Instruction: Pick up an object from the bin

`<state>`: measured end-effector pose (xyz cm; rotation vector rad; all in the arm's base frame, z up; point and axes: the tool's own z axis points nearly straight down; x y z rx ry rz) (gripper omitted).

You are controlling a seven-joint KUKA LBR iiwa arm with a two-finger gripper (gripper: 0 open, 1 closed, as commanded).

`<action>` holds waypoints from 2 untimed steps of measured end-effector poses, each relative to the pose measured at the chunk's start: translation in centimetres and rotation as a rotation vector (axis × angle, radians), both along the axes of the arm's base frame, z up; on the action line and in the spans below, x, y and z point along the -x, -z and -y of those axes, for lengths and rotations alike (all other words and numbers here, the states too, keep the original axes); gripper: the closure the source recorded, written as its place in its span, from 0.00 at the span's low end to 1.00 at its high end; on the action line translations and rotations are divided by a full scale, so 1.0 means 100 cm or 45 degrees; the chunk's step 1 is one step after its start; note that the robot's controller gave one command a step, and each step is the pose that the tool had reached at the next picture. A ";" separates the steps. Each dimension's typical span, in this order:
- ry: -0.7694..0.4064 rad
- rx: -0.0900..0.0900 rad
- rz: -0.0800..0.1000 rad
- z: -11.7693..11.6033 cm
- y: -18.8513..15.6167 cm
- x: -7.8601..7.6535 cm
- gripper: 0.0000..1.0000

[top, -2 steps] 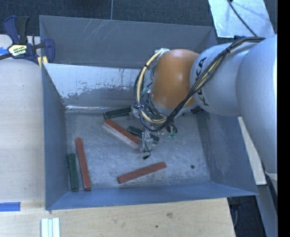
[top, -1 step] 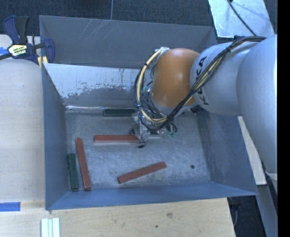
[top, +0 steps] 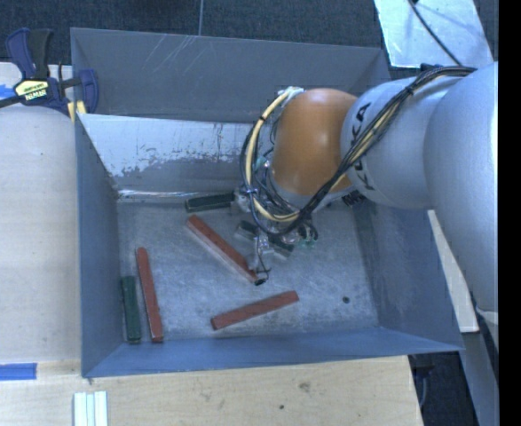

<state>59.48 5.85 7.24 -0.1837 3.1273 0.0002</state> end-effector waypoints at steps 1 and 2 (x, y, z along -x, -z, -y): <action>-0.001 -0.001 0.004 0.000 -0.001 -0.001 1.00; -0.002 0.001 -0.007 0.000 0.002 0.002 0.00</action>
Offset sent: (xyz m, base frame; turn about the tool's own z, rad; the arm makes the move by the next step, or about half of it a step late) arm 0.0000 0.0000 0.0000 0.0000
